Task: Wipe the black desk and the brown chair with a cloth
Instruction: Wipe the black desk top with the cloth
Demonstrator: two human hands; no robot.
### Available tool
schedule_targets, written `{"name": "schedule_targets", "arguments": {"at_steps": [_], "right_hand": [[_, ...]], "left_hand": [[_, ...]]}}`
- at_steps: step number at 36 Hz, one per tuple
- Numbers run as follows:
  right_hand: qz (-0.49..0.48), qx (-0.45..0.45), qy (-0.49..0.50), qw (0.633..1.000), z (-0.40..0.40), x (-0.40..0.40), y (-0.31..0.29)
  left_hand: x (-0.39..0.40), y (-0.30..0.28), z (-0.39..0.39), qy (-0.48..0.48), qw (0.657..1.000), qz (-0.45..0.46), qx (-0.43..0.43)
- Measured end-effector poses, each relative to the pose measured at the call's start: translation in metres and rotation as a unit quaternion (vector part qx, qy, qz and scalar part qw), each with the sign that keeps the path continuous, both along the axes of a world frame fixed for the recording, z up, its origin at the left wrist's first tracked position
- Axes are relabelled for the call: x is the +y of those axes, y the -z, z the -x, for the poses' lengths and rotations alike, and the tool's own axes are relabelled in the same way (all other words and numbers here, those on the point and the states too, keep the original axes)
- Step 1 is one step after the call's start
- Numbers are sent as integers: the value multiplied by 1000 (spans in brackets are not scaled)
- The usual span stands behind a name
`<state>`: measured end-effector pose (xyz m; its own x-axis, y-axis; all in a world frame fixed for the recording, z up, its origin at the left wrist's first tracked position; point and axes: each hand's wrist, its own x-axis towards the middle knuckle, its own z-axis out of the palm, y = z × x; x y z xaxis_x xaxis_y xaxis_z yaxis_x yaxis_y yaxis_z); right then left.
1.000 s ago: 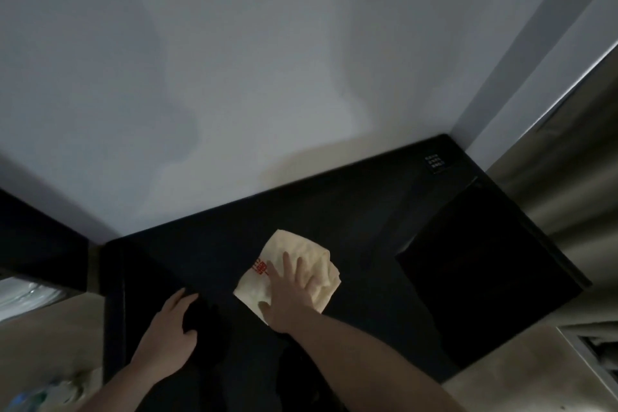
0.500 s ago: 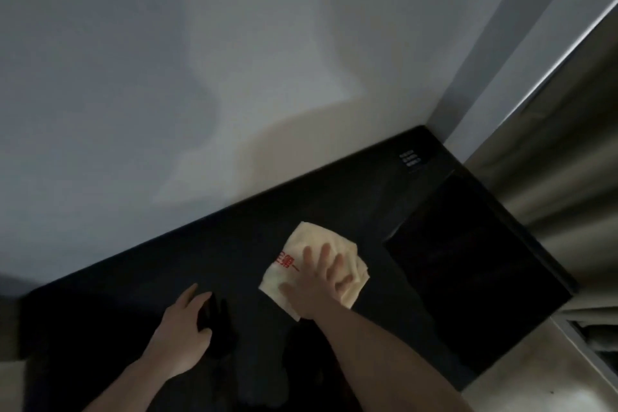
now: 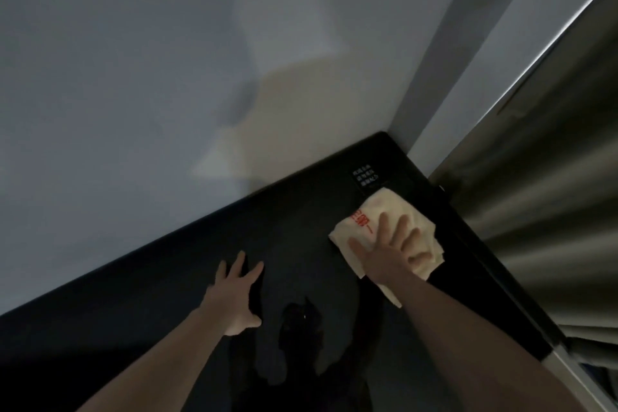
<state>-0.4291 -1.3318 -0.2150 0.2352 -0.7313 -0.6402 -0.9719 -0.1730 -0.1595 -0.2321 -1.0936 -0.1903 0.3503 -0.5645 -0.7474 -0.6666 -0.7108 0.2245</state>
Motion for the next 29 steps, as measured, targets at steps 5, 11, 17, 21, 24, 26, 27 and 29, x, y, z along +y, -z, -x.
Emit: {"name": "schedule_targets", "arguments": {"at_steps": [5,11,17,21,24,26,27,29], "right_hand": [[-2,17,17,1000,5,-45,0],[-23,18,1,1000,21,-48,-9],[-37,24,22,999,61,-6,-13],[-44,20,45,998,91,30,-11],[-38,25,58,997,99,43,-12],[-34,25,67,997,96,45,-12],[-34,23,73,996,93,43,-11],[-34,23,88,995,83,37,-8]], "left_hand": [[-3,10,10,21,999,-28,-21],[-3,3,12,49,997,-52,-25],[17,-1,7,52,998,-25,-28],[31,0,8,7,999,-1,-49],[31,0,7,-7,999,-4,-48],[28,1,7,-6,999,-7,-45],[27,1,7,-6,999,-9,-42],[25,2,7,-9,999,-12,-37]]}}
